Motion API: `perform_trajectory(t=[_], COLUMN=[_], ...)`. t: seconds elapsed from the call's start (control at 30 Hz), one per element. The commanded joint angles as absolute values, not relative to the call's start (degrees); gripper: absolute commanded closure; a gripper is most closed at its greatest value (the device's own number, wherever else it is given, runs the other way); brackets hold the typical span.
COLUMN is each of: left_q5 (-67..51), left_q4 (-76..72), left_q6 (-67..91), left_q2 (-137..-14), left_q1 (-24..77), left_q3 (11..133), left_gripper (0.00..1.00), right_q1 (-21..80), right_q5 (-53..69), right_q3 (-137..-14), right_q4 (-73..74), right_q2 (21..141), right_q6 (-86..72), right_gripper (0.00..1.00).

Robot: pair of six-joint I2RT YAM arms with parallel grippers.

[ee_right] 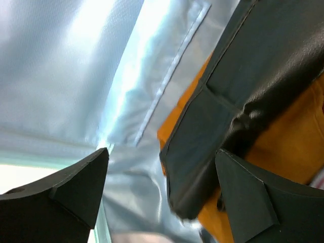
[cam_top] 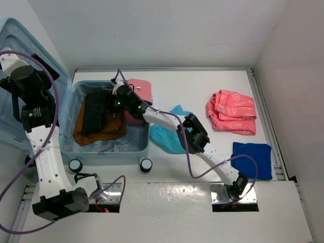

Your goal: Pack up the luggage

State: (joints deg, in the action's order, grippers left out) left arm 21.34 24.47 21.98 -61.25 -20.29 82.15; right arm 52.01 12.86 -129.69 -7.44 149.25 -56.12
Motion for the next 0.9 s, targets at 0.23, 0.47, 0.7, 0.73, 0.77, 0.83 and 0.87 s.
perform_trajectory(t=[0.23,0.47,0.7,0.73,0.77,0.83,0.87], left_q5=[-7.5,-16.9,-10.0,-8.9,-7.4,-4.3,-2.7], left_q4=[21.0,26.1,41.9,42.5,43.1,45.9,45.9], left_q6=[12.9,1.4,-15.8,-15.8,-15.8,-11.4,-8.7], left_q2=[-65.2,-73.3,-90.2,-92.1,-94.1,-101.0,-102.6], left_q1=[-12.5,13.3,42.4,43.6,44.7,47.2,48.0], left_q3=[83.8,84.6,90.4,91.2,92.4,98.2,99.2], left_gripper=[0.11,0.13,0.01,0.01,0.01,0.01,0.01], right_q1=[39.1,13.3,-10.3,-12.4,-13.4,-16.8,-17.4], right_q5=[24.2,24.1,31.1,31.6,31.6,31.9,31.5], right_q3=[-115.3,-89.3,-71.6,-71.3,-71.5,-70.6,-69.8], right_q4=[1.6,20.6,34.0,35.2,38.4,39.1,39.9], right_q2=[112.0,90.5,80.2,79.9,79.3,78.5,77.1], right_q6=[-37.0,-26.8,-22.3,-20.8,-20.6,-20.4,-20.5], right_gripper=[0.15,0.13,0.11,0.11,0.11,0.11,0.11])
